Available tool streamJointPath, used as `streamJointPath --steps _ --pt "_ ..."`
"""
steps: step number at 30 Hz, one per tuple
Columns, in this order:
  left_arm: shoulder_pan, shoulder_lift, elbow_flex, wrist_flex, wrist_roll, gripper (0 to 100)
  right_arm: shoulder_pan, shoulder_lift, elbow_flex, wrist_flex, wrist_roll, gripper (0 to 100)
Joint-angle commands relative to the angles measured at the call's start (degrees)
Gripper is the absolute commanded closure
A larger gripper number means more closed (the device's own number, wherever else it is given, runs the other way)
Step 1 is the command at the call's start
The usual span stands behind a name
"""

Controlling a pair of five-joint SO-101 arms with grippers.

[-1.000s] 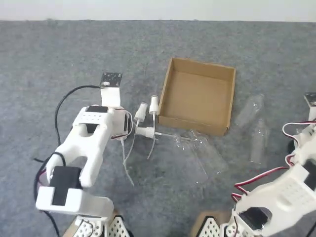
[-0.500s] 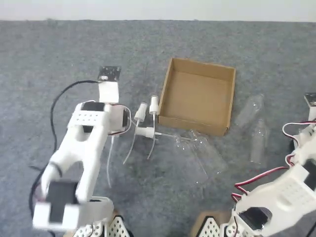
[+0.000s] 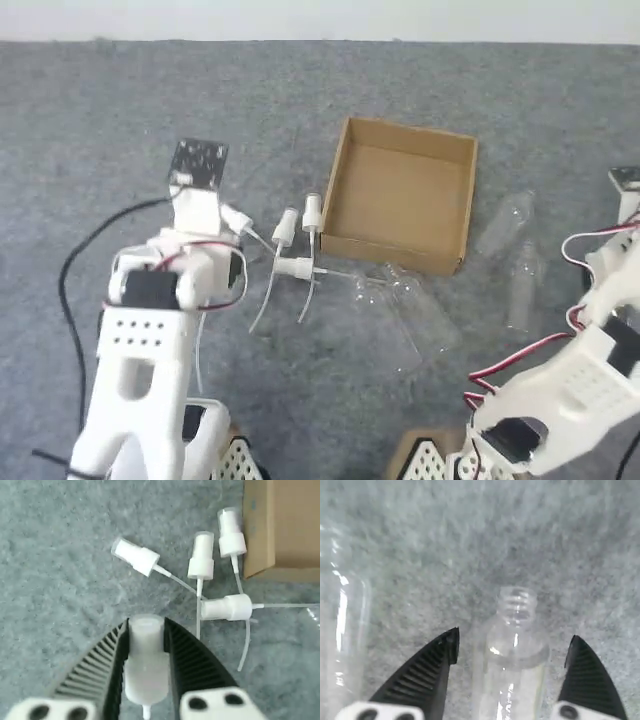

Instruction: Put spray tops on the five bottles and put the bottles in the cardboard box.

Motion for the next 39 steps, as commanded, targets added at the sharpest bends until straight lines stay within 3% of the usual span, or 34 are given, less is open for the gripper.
streamJointPath --steps 1,14,26,29,33,39 --pt "-0.44 -5.45 4.09 -4.13 -1.67 99 -1.54 -1.27 -4.66 0.84 -1.85 71.2" --pt "-0.44 -6.59 7.08 -5.80 -2.37 99 1.63 2.42 -4.57 0.48 3.96 72.3" --pt "-0.44 -6.59 7.34 -5.80 -2.37 99 1.63 4.35 -7.82 0.92 3.96 95.6" --pt "-0.44 -6.68 7.34 -5.89 -2.20 99 1.10 2.59 -11.96 5.76 3.69 99.5" --pt "-0.44 -6.77 6.55 -7.12 -2.20 99 -2.59 -3.56 -16.88 12.97 -0.35 99.3" --pt "-0.53 -6.77 0.57 -5.71 -2.37 99 -13.49 -19.30 -15.47 15.87 -9.93 99.3"
